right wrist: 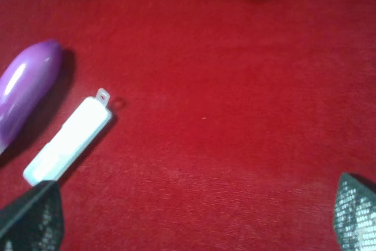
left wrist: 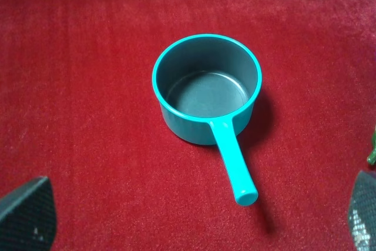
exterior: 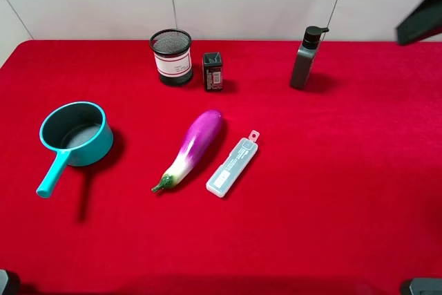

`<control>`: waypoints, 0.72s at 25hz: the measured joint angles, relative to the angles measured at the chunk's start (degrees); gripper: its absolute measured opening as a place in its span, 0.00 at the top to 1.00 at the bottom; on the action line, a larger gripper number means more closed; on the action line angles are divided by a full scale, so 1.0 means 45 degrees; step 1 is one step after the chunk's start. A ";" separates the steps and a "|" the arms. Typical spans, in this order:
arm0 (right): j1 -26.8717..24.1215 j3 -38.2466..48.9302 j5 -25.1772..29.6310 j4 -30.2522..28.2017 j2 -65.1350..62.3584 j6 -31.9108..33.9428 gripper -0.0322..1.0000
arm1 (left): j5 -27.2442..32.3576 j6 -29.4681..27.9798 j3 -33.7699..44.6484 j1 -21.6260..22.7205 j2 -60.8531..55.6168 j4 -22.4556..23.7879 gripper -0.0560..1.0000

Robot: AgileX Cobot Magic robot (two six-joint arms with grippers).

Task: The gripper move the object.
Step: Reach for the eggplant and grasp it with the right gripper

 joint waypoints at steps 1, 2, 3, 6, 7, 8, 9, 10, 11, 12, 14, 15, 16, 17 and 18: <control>0.0489 -0.0190 -0.0053 -0.0285 0.0281 0.0376 0.30 | 0.0000 0.0000 0.0000 0.0000 0.0000 0.0000 0.02; 0.0997 -0.0359 -0.0084 -0.0555 0.0621 0.0830 0.30 | 0.0000 0.0000 0.0000 0.0000 0.0000 0.0000 0.02; 0.1420 -0.0583 -0.0113 -0.0897 0.0958 0.1243 0.30 | 0.0000 0.0000 0.0000 0.0000 0.0000 0.0000 0.02; 0.2928 -0.1319 -0.0130 -0.1880 0.1933 0.2851 0.30 | 0.0000 0.0000 0.0000 0.0000 0.0000 0.0000 0.02; 0.3405 -0.1582 -0.0130 -0.2155 0.2209 0.3254 0.30 | 0.0000 0.0000 0.0000 0.0000 0.0000 0.0000 0.02; 0.3862 -0.1805 -0.0130 -0.2364 0.2536 0.3787 0.30 | 0.0000 0.0000 0.0000 0.0000 0.0000 0.0000 0.02; 0.4218 -0.2033 -0.0130 -0.2540 0.2817 0.4135 0.30 | 0.0000 0.0000 0.0000 0.0000 0.0000 0.0000 0.02; 0.4556 -0.2310 -0.0116 -0.2699 0.3153 0.4470 0.30 | 0.0000 0.0000 0.0000 0.0000 0.0000 0.0000 0.02; 0.4922 -0.2603 -0.0104 -0.2796 0.3433 0.4849 0.30 | 0.0000 0.0000 0.0000 0.0000 0.0000 0.0000 0.02; 0.5244 -0.2858 -0.0041 -0.2944 0.3770 0.5200 0.30 | 0.0000 0.0000 0.0000 0.0000 0.0000 0.0000 0.02; 0.5743 -0.3458 0.0093 -0.3070 0.4471 0.5760 0.30 | 0.0000 0.0000 0.0000 0.0000 0.0000 0.0000 0.02; 0.5970 -0.3756 0.0202 -0.3098 0.4764 0.5996 0.30 | 0.0000 0.0000 0.0000 0.0000 0.0000 0.0000 0.02; 0.6192 -0.4001 0.0293 -0.3098 0.5121 0.6205 0.30 | 0.0000 0.0000 0.0000 0.0000 0.0000 0.0000 0.02; 0.6397 -0.4282 0.0350 -0.3098 0.5474 0.6323 0.30 | 0.0000 0.0000 0.0000 0.0000 0.0000 0.0000 0.02; 0.6564 -0.4547 0.0411 -0.3112 0.5810 0.6467 0.30 | 0.0000 0.0000 0.0000 0.0000 0.0000 0.0000 0.02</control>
